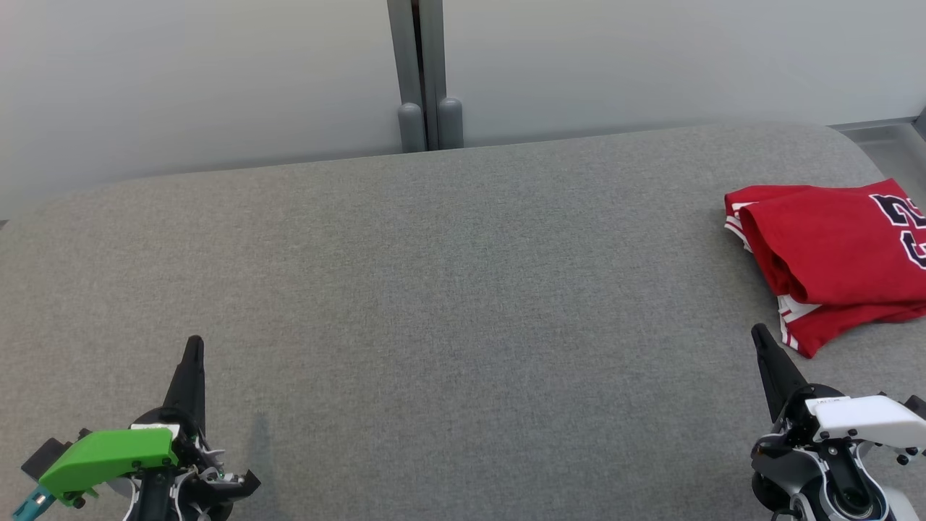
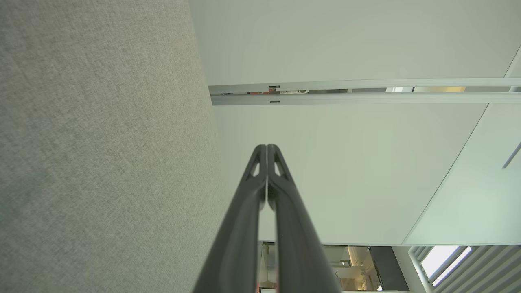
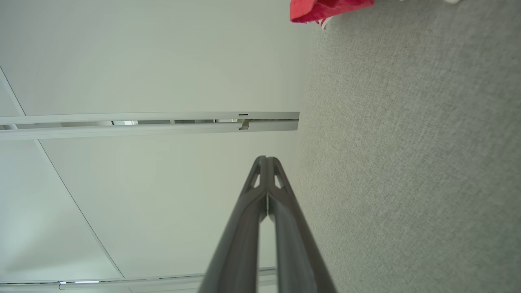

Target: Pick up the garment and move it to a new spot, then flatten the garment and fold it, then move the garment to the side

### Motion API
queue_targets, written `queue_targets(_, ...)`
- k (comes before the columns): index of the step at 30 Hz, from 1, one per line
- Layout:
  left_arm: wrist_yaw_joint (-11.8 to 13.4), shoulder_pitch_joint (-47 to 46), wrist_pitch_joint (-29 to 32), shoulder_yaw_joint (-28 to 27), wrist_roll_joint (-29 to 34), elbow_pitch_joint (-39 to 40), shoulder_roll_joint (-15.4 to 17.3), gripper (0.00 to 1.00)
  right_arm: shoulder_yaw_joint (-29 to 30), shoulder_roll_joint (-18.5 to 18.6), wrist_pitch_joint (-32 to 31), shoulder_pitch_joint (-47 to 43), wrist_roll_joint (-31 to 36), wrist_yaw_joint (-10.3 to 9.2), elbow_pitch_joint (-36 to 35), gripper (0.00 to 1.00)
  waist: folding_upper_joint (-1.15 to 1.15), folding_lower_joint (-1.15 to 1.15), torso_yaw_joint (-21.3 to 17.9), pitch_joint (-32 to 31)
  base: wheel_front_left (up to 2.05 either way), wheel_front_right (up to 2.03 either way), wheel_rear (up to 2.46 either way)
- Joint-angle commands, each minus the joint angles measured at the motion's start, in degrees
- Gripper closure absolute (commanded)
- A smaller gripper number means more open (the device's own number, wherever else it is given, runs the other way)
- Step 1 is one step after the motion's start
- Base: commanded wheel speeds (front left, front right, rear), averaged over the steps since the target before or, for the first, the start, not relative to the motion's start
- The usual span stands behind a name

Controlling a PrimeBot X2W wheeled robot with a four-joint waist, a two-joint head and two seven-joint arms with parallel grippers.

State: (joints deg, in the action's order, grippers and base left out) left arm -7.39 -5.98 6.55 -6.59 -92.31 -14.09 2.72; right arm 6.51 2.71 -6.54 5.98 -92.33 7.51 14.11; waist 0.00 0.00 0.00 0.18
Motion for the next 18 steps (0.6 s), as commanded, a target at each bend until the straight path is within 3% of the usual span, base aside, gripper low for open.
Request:
queue_targets(1, -0.22, -0.59, 0.24, -0.14, -0.09, 0.10, 0.31, 1.00, 0.10, 0.32, -0.17, 0.45, -0.19, -0.04, -0.22, 1.00, 0.00, 0.00, 0.00, 0.00, 0.00, 0.00, 0.00)
queue_targets(18, -0.22, -0.59, 0.24, -0.14, -0.09, 0.10, 0.31, 1.00, 0.10, 0.32, -0.17, 0.45, -0.19, -0.04, -0.22, 1.00, 0.00, 0.00, 0.00, 0.00, 0.00, 0.00, 0.00)
